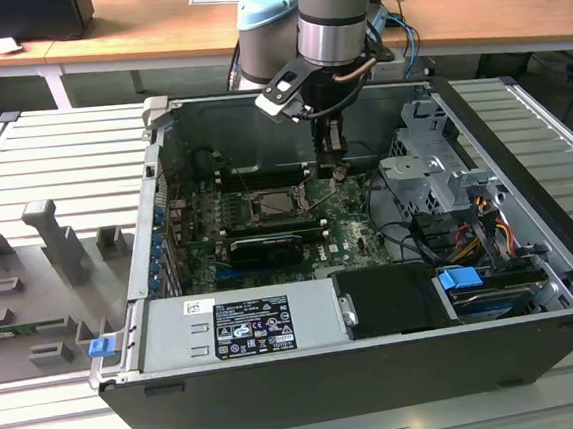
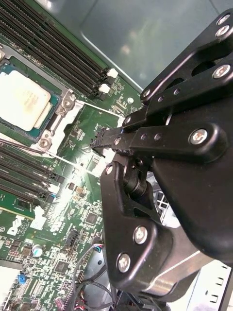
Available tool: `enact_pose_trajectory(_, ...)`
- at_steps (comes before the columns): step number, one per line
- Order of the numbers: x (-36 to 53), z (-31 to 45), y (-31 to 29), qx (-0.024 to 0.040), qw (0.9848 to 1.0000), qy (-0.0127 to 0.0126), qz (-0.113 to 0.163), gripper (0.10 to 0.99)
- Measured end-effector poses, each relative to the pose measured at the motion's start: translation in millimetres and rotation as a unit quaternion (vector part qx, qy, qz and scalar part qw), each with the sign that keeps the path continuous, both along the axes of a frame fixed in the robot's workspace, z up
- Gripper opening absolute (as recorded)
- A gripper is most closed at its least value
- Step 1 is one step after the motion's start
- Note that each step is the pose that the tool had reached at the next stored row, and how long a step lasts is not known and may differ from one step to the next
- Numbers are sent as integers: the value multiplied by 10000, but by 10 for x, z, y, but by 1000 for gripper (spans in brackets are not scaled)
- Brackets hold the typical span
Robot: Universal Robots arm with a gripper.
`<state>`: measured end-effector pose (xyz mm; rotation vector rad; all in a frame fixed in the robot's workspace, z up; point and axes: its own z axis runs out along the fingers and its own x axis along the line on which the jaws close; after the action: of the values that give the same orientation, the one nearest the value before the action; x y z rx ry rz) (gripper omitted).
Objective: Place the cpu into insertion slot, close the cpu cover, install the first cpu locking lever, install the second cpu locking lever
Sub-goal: 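Close the cpu cover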
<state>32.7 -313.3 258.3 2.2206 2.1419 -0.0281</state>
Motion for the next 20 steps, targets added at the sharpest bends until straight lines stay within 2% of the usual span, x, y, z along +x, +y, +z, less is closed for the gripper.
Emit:
enact_pose_trajectory(4,28,0,0,0,10000,5,0,106)
enact_pose_trajectory(10,116,-1,7,2,10000,19,13,106)
enact_pose_trajectory(20,146,-23,7,-9,10000,18,15,106)
